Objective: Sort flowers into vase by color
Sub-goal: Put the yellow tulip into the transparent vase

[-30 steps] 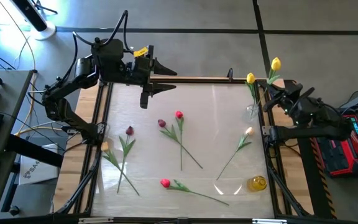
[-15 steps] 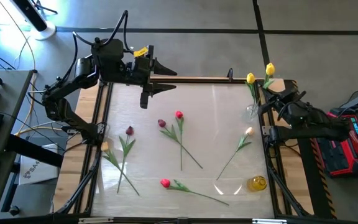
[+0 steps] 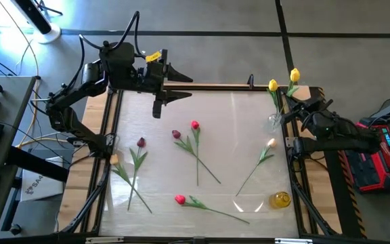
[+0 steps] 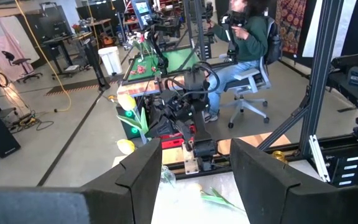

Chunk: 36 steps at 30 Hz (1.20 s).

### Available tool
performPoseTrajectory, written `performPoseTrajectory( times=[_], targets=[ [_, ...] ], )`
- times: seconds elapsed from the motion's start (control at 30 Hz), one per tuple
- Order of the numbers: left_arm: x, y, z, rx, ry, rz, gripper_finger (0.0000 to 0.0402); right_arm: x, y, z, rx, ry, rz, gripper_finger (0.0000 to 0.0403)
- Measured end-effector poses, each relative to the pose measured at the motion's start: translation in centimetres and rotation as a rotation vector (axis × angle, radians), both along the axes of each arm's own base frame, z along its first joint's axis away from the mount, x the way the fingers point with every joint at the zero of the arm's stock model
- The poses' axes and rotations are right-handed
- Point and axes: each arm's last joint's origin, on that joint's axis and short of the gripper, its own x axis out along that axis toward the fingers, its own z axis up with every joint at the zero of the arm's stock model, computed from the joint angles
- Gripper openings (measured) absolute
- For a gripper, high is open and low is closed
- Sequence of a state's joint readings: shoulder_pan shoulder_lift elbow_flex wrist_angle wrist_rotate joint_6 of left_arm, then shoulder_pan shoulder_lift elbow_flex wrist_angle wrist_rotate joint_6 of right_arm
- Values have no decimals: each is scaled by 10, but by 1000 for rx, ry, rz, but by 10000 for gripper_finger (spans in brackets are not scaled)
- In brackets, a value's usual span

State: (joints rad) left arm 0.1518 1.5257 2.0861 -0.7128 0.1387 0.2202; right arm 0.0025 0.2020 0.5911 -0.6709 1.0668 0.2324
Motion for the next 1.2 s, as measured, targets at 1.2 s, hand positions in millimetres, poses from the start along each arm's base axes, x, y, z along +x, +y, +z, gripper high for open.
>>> performPoseTrajectory(
  times=[1.2],
  targets=[
    [0,0,0,0,0,0,177,15,-3,-33,96,-123,-119,0]
  ],
)
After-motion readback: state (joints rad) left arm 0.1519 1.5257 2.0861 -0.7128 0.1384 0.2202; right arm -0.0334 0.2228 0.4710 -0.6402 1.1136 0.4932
